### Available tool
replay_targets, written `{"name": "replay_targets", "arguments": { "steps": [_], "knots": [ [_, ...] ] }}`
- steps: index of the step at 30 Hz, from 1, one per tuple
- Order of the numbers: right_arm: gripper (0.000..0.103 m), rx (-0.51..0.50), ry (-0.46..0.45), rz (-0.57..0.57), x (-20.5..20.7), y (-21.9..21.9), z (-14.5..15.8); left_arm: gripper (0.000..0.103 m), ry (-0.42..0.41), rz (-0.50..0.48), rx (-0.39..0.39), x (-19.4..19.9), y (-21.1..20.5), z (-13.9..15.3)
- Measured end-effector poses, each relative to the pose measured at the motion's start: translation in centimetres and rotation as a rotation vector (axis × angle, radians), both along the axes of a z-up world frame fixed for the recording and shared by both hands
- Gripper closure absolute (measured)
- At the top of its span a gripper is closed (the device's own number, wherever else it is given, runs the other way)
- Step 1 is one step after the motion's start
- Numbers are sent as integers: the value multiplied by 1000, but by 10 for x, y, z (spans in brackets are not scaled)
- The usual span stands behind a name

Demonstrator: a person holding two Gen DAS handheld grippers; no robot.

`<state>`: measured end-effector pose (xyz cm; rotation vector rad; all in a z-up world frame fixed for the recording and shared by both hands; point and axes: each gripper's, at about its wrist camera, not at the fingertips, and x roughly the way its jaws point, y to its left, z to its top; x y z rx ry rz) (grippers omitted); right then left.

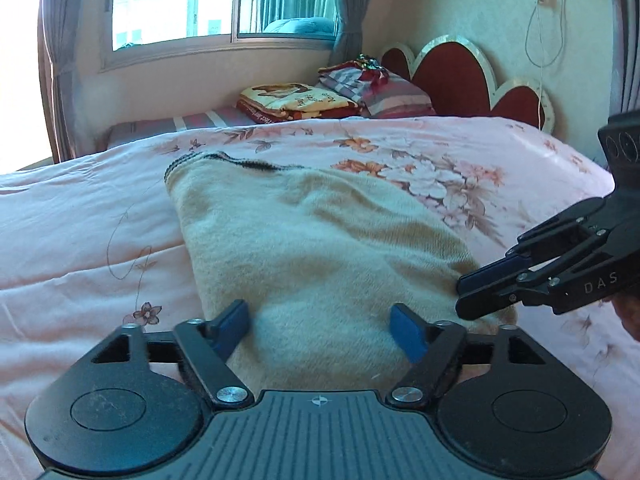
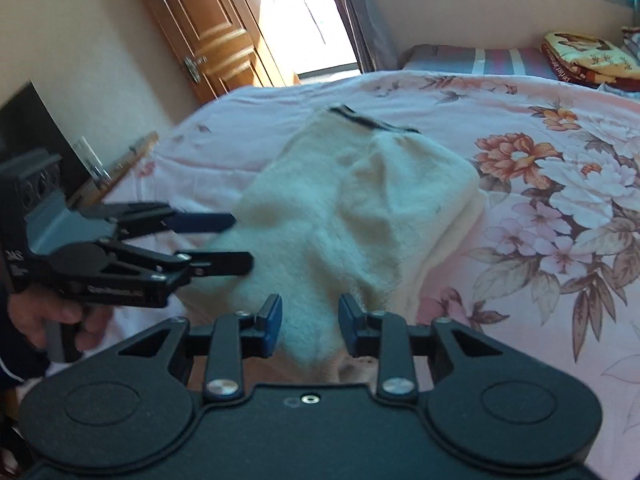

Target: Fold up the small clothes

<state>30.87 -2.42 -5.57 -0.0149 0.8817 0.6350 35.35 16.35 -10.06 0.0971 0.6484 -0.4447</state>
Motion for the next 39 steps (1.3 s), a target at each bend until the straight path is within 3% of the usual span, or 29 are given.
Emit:
{"name": "replay_targets", "arguments": {
  "steps": [3,8,10,11,12,18,21,27,33,36,39],
  "knots": [
    [95,35,18,-44,0,-7,-6,15,-4,7,-38,-3,9,-7],
    [95,59,52,-84,2,-9,2,15,15,13,-62,1,16,-2],
    [86,86,-12,-114,-1,-11,20,15,-4,34,-124,3,23,11],
    [70,89,-58,-130,0,-12,29,15,-27,49,-154,6,27,20],
    [69,86,-92,-142,7,-11,35,15,-42,62,-173,12,29,26],
    [81,46,-137,-162,64,15,35,15,-34,74,-206,67,19,28],
    [86,22,-143,-159,81,28,25,15,-33,62,-192,82,9,26],
    [93,-102,-114,-185,100,38,1,15,61,75,-155,96,-1,-4],
    [95,-66,-95,-229,94,17,-7,15,41,81,-124,83,0,-10],
    [91,-40,-115,-254,75,7,7,15,25,95,-121,72,4,2],
    [88,7,-155,-199,45,1,24,15,-1,97,-135,51,9,12]
  ]
}}
